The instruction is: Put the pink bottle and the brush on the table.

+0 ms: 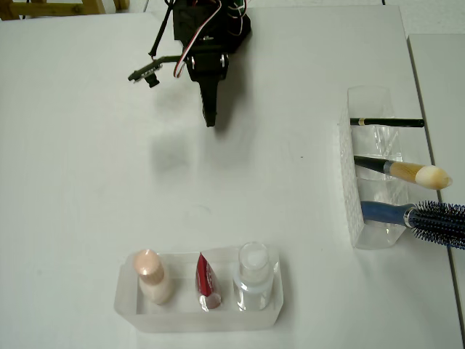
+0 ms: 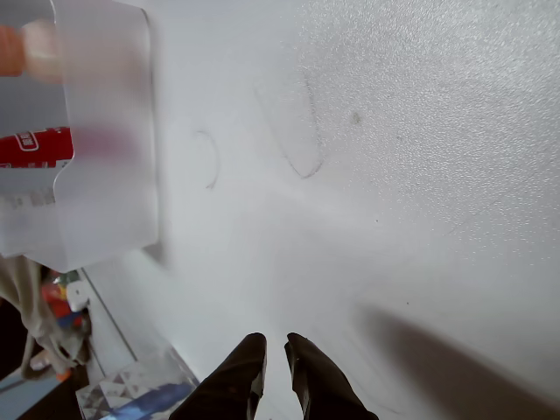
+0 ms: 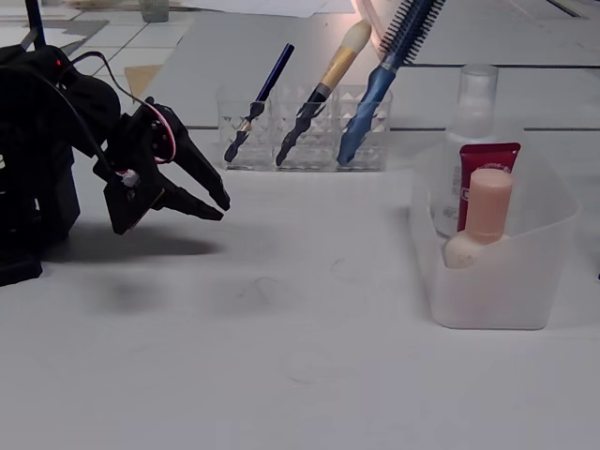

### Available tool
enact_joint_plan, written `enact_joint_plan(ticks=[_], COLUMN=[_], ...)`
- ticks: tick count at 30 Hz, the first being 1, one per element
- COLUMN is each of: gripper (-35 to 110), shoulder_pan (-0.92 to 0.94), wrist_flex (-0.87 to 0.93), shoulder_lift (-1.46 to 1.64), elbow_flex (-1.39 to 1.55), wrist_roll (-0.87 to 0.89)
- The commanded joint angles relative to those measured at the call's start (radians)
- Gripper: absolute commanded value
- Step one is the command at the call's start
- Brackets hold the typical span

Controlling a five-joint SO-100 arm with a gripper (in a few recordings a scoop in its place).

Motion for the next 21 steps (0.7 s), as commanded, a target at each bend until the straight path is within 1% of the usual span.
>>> enact_joint_plan(ticks=[1,17,21], gripper=[0,0,0], shoulder_pan=[-0.006,-0.008,0.005], wrist_flex=[0.005,0.002,0.006], shoulder_lift=[0.025,0.025,0.025], elbow_flex=[0.002,0.003,0.003], wrist_roll=[-0.014,-0.015,-0.049])
